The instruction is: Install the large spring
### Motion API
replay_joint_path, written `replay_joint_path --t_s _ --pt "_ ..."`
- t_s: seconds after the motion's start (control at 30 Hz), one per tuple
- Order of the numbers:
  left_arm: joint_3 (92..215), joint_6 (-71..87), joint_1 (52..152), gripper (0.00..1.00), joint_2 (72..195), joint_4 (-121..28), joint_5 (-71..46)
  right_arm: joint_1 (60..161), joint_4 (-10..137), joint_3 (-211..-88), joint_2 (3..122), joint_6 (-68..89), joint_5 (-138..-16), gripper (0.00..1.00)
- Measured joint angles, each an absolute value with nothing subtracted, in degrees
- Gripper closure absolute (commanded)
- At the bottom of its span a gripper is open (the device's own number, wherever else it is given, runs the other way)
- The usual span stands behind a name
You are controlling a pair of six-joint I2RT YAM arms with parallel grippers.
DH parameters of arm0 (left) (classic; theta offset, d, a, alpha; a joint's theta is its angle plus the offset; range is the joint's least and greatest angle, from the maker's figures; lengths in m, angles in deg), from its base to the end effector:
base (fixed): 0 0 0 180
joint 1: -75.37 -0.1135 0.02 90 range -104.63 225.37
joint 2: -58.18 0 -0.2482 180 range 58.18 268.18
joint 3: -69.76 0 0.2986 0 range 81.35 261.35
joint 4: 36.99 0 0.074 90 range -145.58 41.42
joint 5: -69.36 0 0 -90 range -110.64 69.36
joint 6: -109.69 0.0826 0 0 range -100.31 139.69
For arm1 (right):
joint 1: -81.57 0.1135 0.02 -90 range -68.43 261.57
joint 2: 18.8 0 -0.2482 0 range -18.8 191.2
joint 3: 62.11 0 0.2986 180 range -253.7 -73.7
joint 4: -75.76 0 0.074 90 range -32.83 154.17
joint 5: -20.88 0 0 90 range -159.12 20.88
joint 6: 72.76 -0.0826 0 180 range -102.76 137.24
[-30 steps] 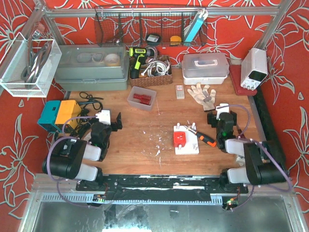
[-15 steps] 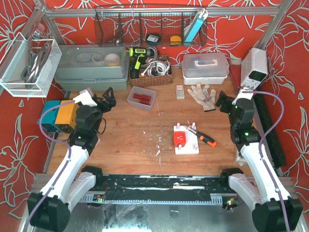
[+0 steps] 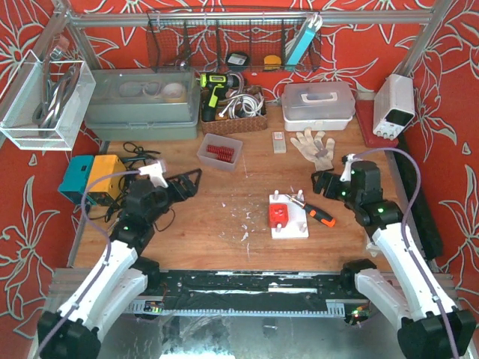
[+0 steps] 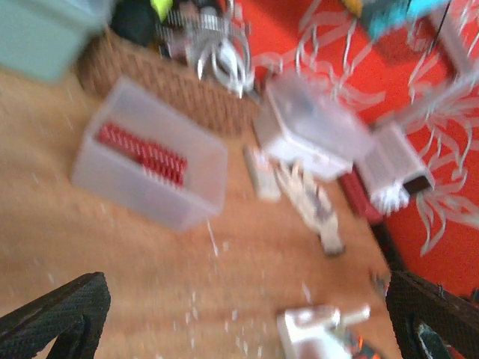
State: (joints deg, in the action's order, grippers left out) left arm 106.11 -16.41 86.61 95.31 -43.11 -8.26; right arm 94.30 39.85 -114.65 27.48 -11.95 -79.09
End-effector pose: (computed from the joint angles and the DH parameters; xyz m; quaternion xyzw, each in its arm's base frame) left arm 0.2655 -0.0708 0.2407 -0.0903 0.7420 -0.3386 0.5715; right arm 0.2703 0.0757 0.2486 0.0801 0.8586 0.2493 0.4407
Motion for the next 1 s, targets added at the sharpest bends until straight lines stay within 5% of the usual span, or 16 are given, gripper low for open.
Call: replay_joint_path --t_s 0.47,0.8,1.0 --pt "103.29 -11.75 117.04 0.00 112.23 -34.50 -16.65 102.80 28.00 -118.54 41.76 -1.34 -74.92 0.27" --pt "98.57 -4.85 120.71 0.00 113.91 -29.23 -21.02 105.55 23.87 -129.68 47.53 14.39 -67.42 0.21" --pt "93.87 -4.13 120.84 0.00 106.63 -27.89 -24.63 105.93 19.68 -129.68 47.86 31.09 -66.79 0.30"
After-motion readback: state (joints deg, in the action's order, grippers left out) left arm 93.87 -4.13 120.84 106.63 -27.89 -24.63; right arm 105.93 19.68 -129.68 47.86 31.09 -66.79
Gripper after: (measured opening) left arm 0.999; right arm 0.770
